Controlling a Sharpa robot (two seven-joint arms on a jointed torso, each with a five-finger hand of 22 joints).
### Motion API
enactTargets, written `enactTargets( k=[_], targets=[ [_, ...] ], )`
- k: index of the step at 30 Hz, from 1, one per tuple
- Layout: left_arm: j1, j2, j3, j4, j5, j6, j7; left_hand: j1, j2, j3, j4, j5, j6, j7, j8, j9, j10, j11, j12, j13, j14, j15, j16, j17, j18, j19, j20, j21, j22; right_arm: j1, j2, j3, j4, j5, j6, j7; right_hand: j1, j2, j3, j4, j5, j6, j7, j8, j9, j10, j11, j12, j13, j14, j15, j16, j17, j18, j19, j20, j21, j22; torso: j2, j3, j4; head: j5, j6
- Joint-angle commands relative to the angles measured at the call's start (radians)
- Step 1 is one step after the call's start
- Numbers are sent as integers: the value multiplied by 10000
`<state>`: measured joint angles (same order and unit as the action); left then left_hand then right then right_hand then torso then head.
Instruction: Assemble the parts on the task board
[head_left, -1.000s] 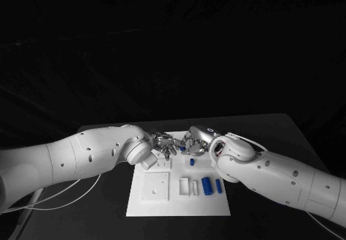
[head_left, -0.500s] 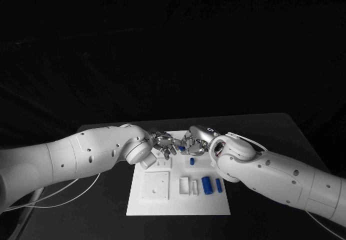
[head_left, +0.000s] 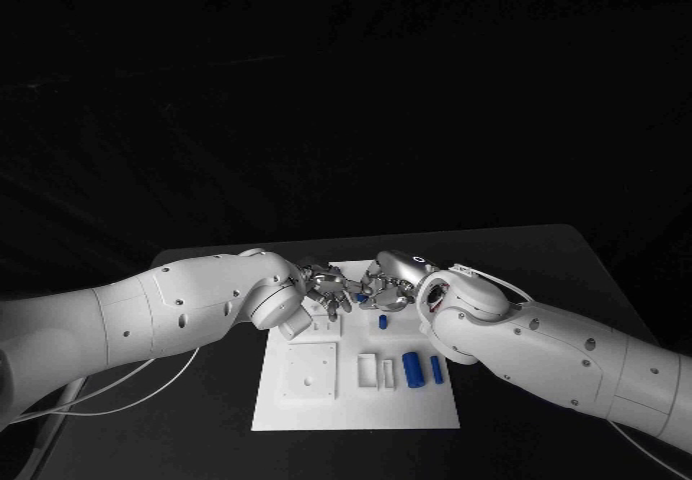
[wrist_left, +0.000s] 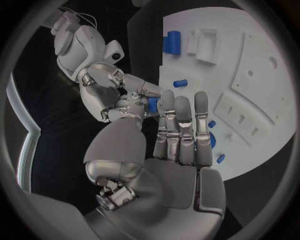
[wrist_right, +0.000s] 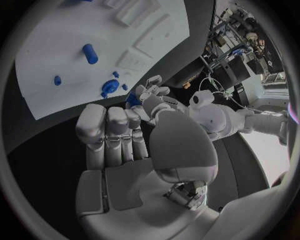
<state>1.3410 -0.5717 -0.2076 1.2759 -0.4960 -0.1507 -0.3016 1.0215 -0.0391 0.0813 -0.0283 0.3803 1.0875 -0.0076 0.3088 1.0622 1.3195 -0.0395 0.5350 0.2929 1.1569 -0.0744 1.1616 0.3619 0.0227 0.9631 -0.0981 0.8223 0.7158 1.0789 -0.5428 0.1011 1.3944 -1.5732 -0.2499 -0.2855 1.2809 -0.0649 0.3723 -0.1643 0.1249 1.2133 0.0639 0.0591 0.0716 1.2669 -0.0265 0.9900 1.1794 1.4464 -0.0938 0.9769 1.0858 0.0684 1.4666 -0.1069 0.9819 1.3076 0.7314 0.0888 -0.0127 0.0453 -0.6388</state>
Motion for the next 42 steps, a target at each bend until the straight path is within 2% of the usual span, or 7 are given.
enactTargets(
  k=[1, 11, 13, 17, 21, 31, 42],
  targets=[
    [-6, 28, 12, 5, -55, 183, 123, 73, 18, 4, 66, -44, -52, -2, 32, -14, -70, -24, -11, -13, -61, -15, 51, -12, -126, -9, 42, -35, 11, -7, 10, 1, 24, 0, 116, 43, 2, 135, -37, -9, 56, 415, -69, 46, 21, -4, -62, -33, 5, 89, 1, -42, 3, -101, 96, -49, -22, 1279, -6, -1, 10, -7, -13],
    [-12, 48, 12, -3, -45, 144, 150, 149, 143, 58, -33, 25, -74, 20, -71, -278, -111, -3, -54, -46, -100, 5, 17, -65, -124, -31, 60, -95, 58, -8, 22, 3, 4, -1, 184, 50, -7, 137, -54, -19, 47, 421, -72, 48, 22, 3, -62, -33, 4, 88, 0, -51, 0, -103, 102, -50, -8, 1283, -7, -4, -4, 4, -13],
    [-12, 52, 12, 0, -18, 154, 164, 172, 240, 112, -95, 76, -81, 21, -90, -333, -113, -2, -72, -60, -107, 8, 5, -77, -124, -29, 64, -115, 63, -8, 24, 3, 6, -1, 203, 51, -7, 137, -54, -19, 47, 421, -72, 48, 22, 3, -62, -33, 4, 88, 0, -51, 0, -103, 102, -50, -8, 1283, -5, -4, -4, 0, -13],
    [-14, 58, 12, 18, 59, 192, 173, 255, 596, 375, -184, 225, -197, 40, -137, -384, -163, 18, -125, -89, -148, 25, -34, -101, -126, -56, 77, -159, 59, -8, 27, 3, 6, -1, 238, 49, -7, 137, -54, -19, 47, 421, -72, 48, 22, 3, -62, -33, 4, 88, 0, -51, 0, -103, 102, -50, -8, 1283, -2, -2, 4, -9, -14],
    [-18, 62, 12, 34, 99, 221, 189, 368, 821, 795, -518, 419, -282, 63, -164, -451, -182, 34, -182, -129, -172, 37, -56, -120, -119, -70, 89, -192, 66, -8, 29, 3, 1, -1, 265, 38, -13, 139, -68, -16, 55, 421, -74, 46, 22, 0, -63, -39, 1, 88, 0, -57, -4, -103, 100, -50, -12, 1282, -6, -4, -2, -13, -15],
    [-25, 55, 13, 55, 145, 303, 264, 147, 1054, 1743, -1396, 1072, -500, 181, -212, -772, -242, 112, -364, -261, -293, 100, -142, -192, -77, -159, 146, -270, 131, -8, 29, 3, -75, 75, 326, -20, -22, 147, -81, -7, 62, 417, -76, 46, 21, -3, -64, -42, 1, 87, 0, -60, -5, -102, 100, -50, -26, 1279, -5, 2, -2, -17, -29],
    [-28, 53, 14, 56, 368, 247, 402, 148, 1423, 2119, -1918, 1233, -590, 261, 43, -843, -186, 124, -401, -308, -293, 96, -111, -203, -17, -209, 144, -187, 326, -8, 56, 3, -200, 243, 445, -47, -30, 138, -94, -5, 75, 408, -76, 46, 20, -16, -64, -57, -7, 86, 0, -70, -12, -103, 100, -50, -29, 1278, -5, 3, 4, -26, -46]
  ],
)
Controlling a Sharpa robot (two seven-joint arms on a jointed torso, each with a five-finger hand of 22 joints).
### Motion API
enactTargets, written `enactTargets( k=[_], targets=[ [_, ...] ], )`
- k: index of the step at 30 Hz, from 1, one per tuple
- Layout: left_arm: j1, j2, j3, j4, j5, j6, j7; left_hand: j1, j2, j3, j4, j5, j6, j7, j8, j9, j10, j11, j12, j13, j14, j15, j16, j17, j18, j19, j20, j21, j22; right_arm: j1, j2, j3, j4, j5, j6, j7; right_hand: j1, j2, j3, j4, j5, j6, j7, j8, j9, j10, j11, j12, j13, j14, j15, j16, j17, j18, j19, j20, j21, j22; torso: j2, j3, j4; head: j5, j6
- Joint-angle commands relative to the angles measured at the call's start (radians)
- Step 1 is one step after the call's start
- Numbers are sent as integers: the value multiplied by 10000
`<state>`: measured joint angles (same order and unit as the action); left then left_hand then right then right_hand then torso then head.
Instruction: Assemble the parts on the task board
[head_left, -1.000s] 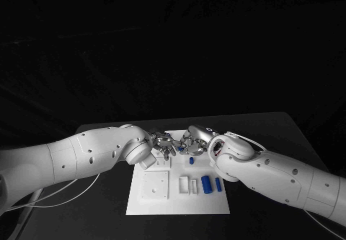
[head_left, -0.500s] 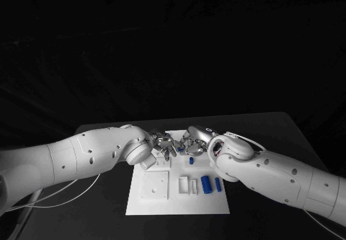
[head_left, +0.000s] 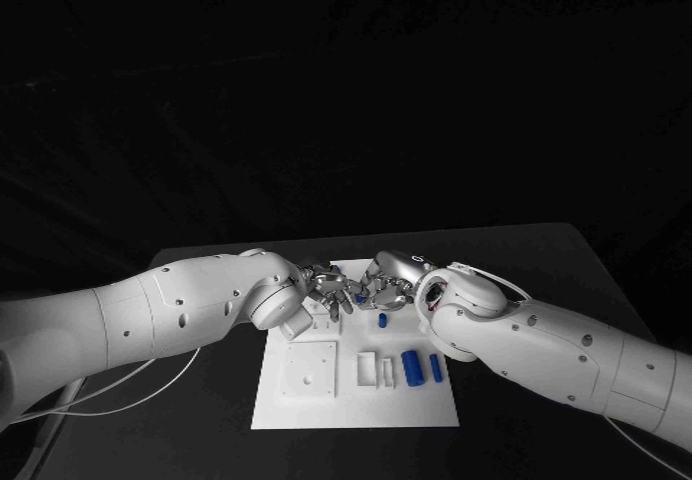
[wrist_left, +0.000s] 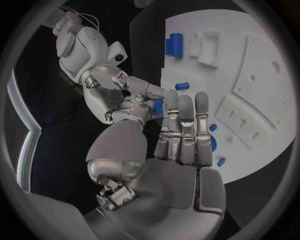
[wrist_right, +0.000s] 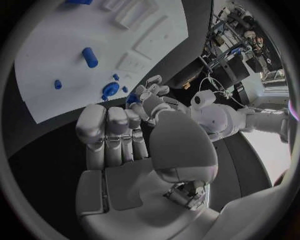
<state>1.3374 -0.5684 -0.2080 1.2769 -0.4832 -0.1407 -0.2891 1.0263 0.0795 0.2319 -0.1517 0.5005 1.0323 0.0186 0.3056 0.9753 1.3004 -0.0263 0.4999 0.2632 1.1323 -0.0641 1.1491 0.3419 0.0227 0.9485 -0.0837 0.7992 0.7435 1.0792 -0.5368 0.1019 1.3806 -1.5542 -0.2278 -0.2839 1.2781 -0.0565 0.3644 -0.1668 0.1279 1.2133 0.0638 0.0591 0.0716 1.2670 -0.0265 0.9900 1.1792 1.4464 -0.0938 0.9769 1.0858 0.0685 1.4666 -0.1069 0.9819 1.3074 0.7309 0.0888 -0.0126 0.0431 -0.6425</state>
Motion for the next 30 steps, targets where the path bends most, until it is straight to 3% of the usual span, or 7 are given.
enactTargets(
  k=[1, 7, 9, 13, 16, 22, 30],
  targets=[
    [8, 20, 19, 47, 261, 130, 290, 87, 262, 623, -724, 34, -38, -3, 104, 34, 11, -12, -44, -9, -46, -9, 20, -1, -12, -68, -2, 58, 73, -11, 1, -5, -68, 59, 229, -62, -4, 50, -22, 22, 48, 403, -75, 45, 19, -21, -63, -61, -7, 85, 0, -78, -17, -103, 99, -50, -36, 1279, -2, 5, 1, -6, -9],
    [8, 18, 19, 41, 406, 17, 346, 50, 312, 687, -926, 205, 22, -22, 218, 76, 91, -48, 19, 25, 21, -49, 105, 41, 12, -44, -38, 162, 197, -11, 14, -5, -124, 145, 139, -28, -80, -44, -80, 91, 71, 297, -68, 37, -3, -136, -48, -222, -106, 58, 12, -193, -103, -92, 72, -41, -171, 1248, -3, 4, -6, -7, -17],
    [8, 13, 19, 40, 428, -8, 350, 24, 310, 706, -1002, 303, 51, -29, 237, 73, 117, -61, 32, 34, 41, -62, 127, 56, 19, -41, -52, 200, 244, -11, 18, -5, -149, 191, 24, -4, -274, -240, -135, 213, 69, -409, 116, 31, -79, -505, 66, -750, -435, -164, 85, -759, -518, -30, -112, 5, -944, 1058, -6, 2, -13, -3, -21],
    [8, -2, 19, 30, 446, -61, 329, -17, 317, 744, -1088, 481, 98, -39, 265, 74, 172, -81, 43, 42, 77, -84, 152, 81, 29, -26, -77, 256, 310, -11, 0, -6, -198, 287, -248, 21, -396, -567, -419, 518, 47, -1665, 446, 45, -67, -793, 263, -1381, -1030, -220, 238, -1043, -790, 58, -190, 152, -1447, 931, -8, 6, -3, -1, -19],
    [8, -14, 19, 12, 444, -85, 316, -36, 332, 768, -1140, 522, 105, -42, 277, 78, 190, -90, 41, 45, 93, -92, 159, 93, 34, -26, -86, 282, 347, -11, -33, -6, -220, 348, -430, 38, -138, -642, -888, 917, 68, -1861, 479, 44, -67, -878, 317, -1316, -1394, -239, 274, -1052, -932, 130, -114, 231, -1701, 937, -10, 2, 0, 4, -9],
    [9, -60, 19, -61, 371, -111, 293, -57, 351, 797, -1224, 597, 127, -47, 301, 88, 223, -103, 48, 57, 117, -105, 172, 115, 43, -26, -99, 320, 409, -34, -194, -1, -205, 508, -605, 170, 12, -765, -1328, 1081, 368, -2207, 553, 34, -72, -1185, 361, -1494, -1924, -378, 327, -1163, -1141, 165, -125, 277, -2187, 911, -2, 4, 8, 20, 0],
    [12, -214, 18, -269, -169, 360, 257, -37, 278, 853, -1289, 841, 188, -54, 303, 65, 260, -121, 43, 66, 151, -127, 188, 140, 60, -14, -122, 376, 490, -261, -675, 272, 18, 728, -598, 326, 216, -829, -1755, 1296, 860, -2386, 590, 37, -69, -1380, 398, -1301, -2276, -501, 365, -1139, -1312, 195, -123, 318, -2614, 881, -3, 23, 1, 129, -26]
  ],
)
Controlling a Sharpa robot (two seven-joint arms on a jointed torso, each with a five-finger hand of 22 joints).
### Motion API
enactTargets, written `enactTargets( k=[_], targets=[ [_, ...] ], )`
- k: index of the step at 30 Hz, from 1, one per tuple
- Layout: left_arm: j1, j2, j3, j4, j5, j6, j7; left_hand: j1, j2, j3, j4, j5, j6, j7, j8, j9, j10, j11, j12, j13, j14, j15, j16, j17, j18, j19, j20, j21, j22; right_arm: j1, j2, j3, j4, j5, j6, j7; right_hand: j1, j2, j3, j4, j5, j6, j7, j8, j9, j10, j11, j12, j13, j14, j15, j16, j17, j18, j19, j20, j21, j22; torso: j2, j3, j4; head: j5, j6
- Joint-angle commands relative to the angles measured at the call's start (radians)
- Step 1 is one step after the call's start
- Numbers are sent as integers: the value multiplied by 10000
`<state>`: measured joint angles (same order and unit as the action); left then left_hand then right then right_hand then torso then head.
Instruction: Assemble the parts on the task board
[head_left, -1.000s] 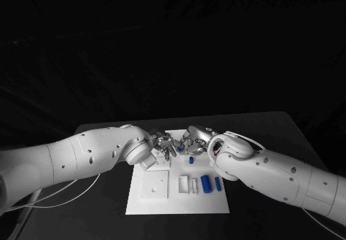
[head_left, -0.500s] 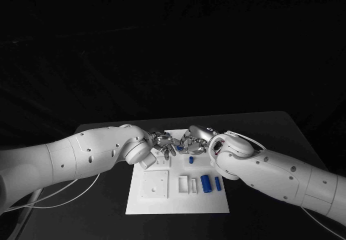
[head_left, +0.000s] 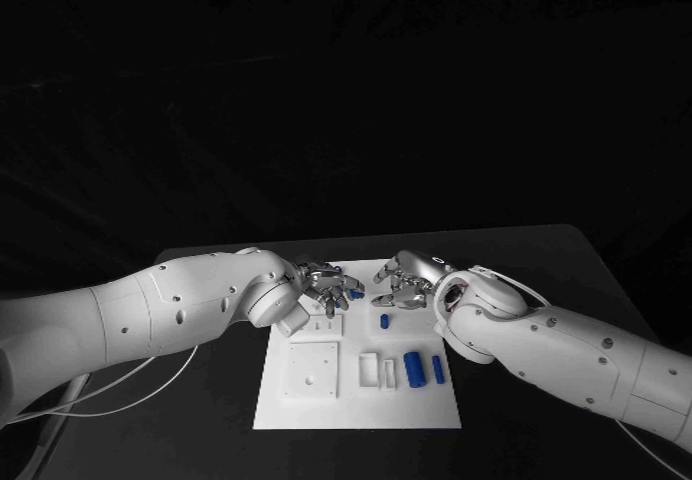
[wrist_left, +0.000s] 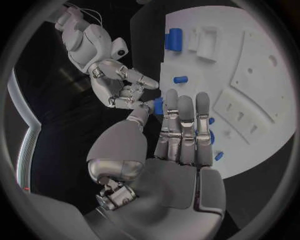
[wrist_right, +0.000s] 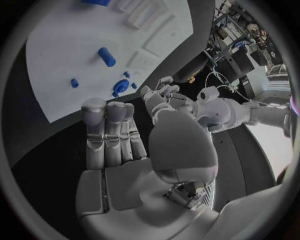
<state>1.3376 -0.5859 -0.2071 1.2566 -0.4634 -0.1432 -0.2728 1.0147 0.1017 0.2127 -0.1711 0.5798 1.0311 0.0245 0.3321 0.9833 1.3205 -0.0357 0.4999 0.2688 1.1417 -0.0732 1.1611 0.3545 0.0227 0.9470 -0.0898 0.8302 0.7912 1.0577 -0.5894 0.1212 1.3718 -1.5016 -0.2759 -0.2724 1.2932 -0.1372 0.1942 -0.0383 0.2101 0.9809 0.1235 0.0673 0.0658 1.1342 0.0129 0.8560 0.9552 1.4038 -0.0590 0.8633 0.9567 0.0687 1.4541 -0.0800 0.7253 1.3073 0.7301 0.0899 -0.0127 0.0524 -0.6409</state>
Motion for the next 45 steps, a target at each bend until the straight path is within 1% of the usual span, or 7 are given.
enactTargets(
  k=[1, 9, 13, 19, 23, 29, 45],
  targets=[
    [10, -48, 9, -84, -389, 418, 82, 79, 57, 1044, -1094, 47, 201, -113, 38, -16, 59, -27, 42, 10, 57, -37, 68, 13, 61, 1, -61, 65, 12, -55, -186, 99, 125, 217, -117, 212, 88, -23, -42, -2, 46, -60, -7, -45, -11, -56, 4, 43, -41, -76, 17, 0, -22, 195, -2, 49, -70, 877, 4, 14, 3, 40, -47],
    [16, -189, 11, -547, -889, 1127, -355, 112, 44, 1081, -1095, 29, 226, -114, 8, -45, 108, -42, 63, 34, 112, -57, 115, 41, 81, 45, -78, 140, 97, -123, -817, 596, 385, 533, -402, 364, 66, -41, 916, -407, 230, 207, -24, -49, -13, -88, -38, 102, -186, -78, -27, 11, -87, 181, 12, 13, -98, 883, -11, -3, -50, 169, -124],
    [19, -161, 13, -859, -1437, 1540, -772, 124, 36, 1106, -1101, 39, 250, -121, 2, -43, 103, -59, 163, 119, 115, -74, 235, 79, 91, 38, -95, 239, 210, -131, -1027, 1036, 454, 842, -720, 528, -118, -97, 1371, -589, 279, 261, -38, -47, -13, -64, -58, 142, -238, -41, -35, 39, -90, 176, 38, -4, -49, 892, -22, -3, -42, 179, -162],
    [23, 24, 14, -1292, -2646, 1768, -1761, 161, -64, 1174, -1111, 195, 349, -130, -51, -103, 122, -70, 155, 140, 103, -78, 281, 65, 113, 15, -97, 295, 322, -122, -1076, 2187, 388, 1882, -1039, 887, -306, -77, 1418, -522, 663, 259, -41, -51, -16, -18, -71, 195, -242, 28, -52, 137, -21, 171, 85, -20, 64, 910, -21, -1, -26, 235, -235],
    [18, 223, 13, -1597, -3060, 1772, -2077, 177, -86, 1199, -1117, 209, 406, -138, -81, -126, 181, -87, 111, 131, 133, -89, 296, 50, 90, 164, -108, 55, 306, 75, -1032, 2579, 169, 2590, -1178, 1108, -343, -42, 1350, -504, 821, 282, -46, -50, -14, -26, -75, 198, -248, 24, -55, 132, -21, 166, 88, -21, 90, 916, 14, -8, -30, 330, -270],
    [-81, 533, 13, -2076, -3675, 1910, -2296, 213, -167, 1200, -1111, 242, 567, -167, -221, -219, 314, -117, 50, 134, 321, -140, 254, -88, 86, 413, -161, -159, 545, 463, -890, 2784, -140, 3091, -1318, 1288, -317, -5, 1349, -532, 900, 298, -45, -52, -15, -39, -78, 197, -253, 15, -57, 124, -23, 164, 79, -23, 88, 916, 20, -19, -75, 372, -338],
    [-363, 1037, 15, -2598, -4519, 1760, -2452, 239, -211, 1192, -1112, 268, 769, -203, -529, -93, 470, -177, 127, 340, 416, -199, 508, -86, 55, 762, -222, -807, 1643, 772, -448, 2854, -530, 3481, -1520, 1459, -362, 24, 1437, -582, 1092, 332, -48, -49, -14, -59, -83, 190, -271, 9, -60, 119, -21, 162, 68, -27, 95, 915, 14, -15, -75, 444, -435]
  ],
)
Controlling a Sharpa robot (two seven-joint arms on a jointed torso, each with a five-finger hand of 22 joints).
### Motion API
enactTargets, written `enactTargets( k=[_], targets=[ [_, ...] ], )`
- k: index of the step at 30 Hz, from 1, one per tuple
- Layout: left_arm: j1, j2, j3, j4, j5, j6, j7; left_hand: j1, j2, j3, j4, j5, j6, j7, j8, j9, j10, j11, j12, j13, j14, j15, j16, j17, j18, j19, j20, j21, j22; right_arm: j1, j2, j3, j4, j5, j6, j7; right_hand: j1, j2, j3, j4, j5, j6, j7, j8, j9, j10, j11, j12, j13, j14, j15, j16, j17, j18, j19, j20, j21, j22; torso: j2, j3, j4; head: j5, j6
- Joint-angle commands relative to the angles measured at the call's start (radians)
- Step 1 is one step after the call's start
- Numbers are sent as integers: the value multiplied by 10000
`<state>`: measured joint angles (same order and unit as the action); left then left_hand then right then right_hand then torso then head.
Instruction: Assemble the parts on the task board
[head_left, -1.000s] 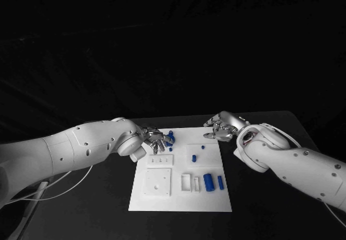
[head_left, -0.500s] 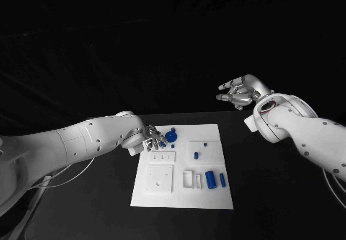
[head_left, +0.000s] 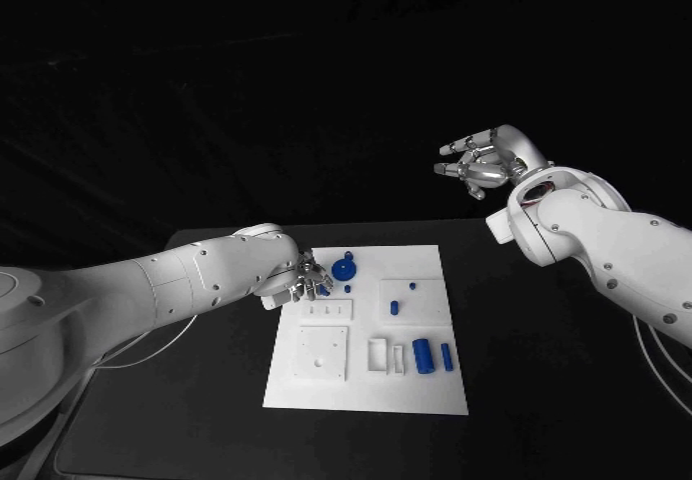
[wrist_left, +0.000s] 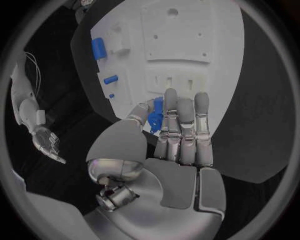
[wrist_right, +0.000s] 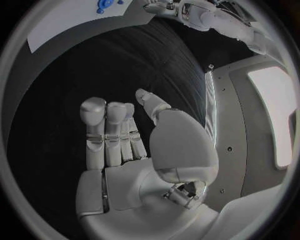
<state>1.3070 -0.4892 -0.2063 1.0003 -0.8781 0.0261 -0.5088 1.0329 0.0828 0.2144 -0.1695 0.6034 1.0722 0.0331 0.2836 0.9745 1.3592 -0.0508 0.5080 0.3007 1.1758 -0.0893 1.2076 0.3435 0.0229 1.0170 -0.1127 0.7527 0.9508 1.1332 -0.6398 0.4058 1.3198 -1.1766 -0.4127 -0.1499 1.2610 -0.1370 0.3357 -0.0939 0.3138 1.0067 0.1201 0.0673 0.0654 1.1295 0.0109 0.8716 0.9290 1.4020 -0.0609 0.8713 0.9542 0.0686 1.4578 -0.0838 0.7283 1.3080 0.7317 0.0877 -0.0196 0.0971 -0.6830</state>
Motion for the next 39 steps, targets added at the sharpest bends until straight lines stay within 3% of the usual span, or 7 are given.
enactTargets(
  k=[1, 3, 6, 11, 22, 38, 39],
  targets=[
    [-82, 86, 7, -45, -416, 41, -61, 61, -30, 1172, -1126, 38, 383, -293, -70, -17, 109, -49, 113, 71, 125, -60, 110, 50, 61, 126, -14, -24, 130, 20, 80, 9, -18, 243, -159, 241, -55, 22, 37, -31, 77, 80, -15, -50, -10, -7, -65, 43, -4, 29, -41, 43, 8, 162, 31, 9, 74, 910, -4, 7, -6, -28, -22],
    [-120, 100, 5, -51, -557, 2, -2, 76, -53, 1158, -1133, 31, 451, -324, -124, -53, 237, -95, 243, 155, 253, -108, 209, 86, 71, 233, -49, 4, 238, 24, 123, 9, -36, 263, -161, 248, -57, 22, 39, -32, 81, 80, -15, -50, -10, -6, -65, 44, -3, 30, -42, 44, 9, 162, 31, 9, 75, 910, -6, 6, -17, -97, 19],
    [-159, 120, 2, -66, -734, -8, 42, 105, -99, 1135, -1129, 26, 580, -352, -307, -41, 352, -148, 380, 272, 394, -167, 333, 154, 65, 357, -108, 52, 377, 27, 169, 10, -48, 280, -152, 250, -83, 16, 94, -73, 102, 84, -16, -54, -12, -12, -67, 53, -3, 33, -44, 48, 15, 159, 30, 6, 105, 914, -4, 7, -42, -46, 17],
    [-227, 173, -17, -120, -943, 16, 80, 122, -88, 1107, -1130, -1, 782, -388, -835, 270, 312, -174, 650, 692, 459, -217, 516, 300, 59, 516, -167, -72, 920, 29, 212, 10, -54, 280, -93, 220, 37, 47, 281, -217, 170, 99, -5, -52, -12, -37, -66, 35, -11, 27, -48, 67, 38, 158, 21, 2, 135, 922, -3, 2, -7, -118, 20],
    [-285, 216, -155, -115, -1141, -109, 14, 131, -90, 1102, -1126, 7, 868, -397, -1056, 418, 526, -283, 1021, 1046, 607, -308, 929, 665, 56, 801, -251, -135, 1484, 30, 254, 9, -108, 230, 222, 63, -54, 4, 593, -372, 257, 65, 10, -54, -14, -71, -60, 14, -23, -12, -39, 38, 32, 172, -30, 8, 120, 905, 1, 14, -15, -117, 0],
    [-317, 237, -181, 80, -1120, 28, -46, 123, -99, 1096, -1125, -3, 916, -403, -1179, 474, 570, -291, 1066, 1140, 675, -322, 885, 920, 37, 972, -267, -506, 2018, 30, 303, 9, -210, 226, 371, 0, -55, 30, 693, -453, 278, 92, 11, -53, -12, -84, -60, 18, -20, -15, -40, 49, 46, 175, -47, 10, 177, 910, -1, 14, -13, -119, -31],
    [-318, 240, -181, 81, -1116, 38, -46, 130, -89, 1097, -1125, -5, 911, -398, -1196, 495, 562, -288, 1048, 1148, 688, -320, 827, 983, 26, 1088, -266, -804, 2349, 30, 309, 9, -222, 226, 380, -10, -69, 41, 699, -443, 288, 88, 13, -54, -13, -92, -58, 13, -22, -20, -39, 43, 42, 178, -54, 11, 152, 904, -2, 17, -17, -96, -30]
  ],
)
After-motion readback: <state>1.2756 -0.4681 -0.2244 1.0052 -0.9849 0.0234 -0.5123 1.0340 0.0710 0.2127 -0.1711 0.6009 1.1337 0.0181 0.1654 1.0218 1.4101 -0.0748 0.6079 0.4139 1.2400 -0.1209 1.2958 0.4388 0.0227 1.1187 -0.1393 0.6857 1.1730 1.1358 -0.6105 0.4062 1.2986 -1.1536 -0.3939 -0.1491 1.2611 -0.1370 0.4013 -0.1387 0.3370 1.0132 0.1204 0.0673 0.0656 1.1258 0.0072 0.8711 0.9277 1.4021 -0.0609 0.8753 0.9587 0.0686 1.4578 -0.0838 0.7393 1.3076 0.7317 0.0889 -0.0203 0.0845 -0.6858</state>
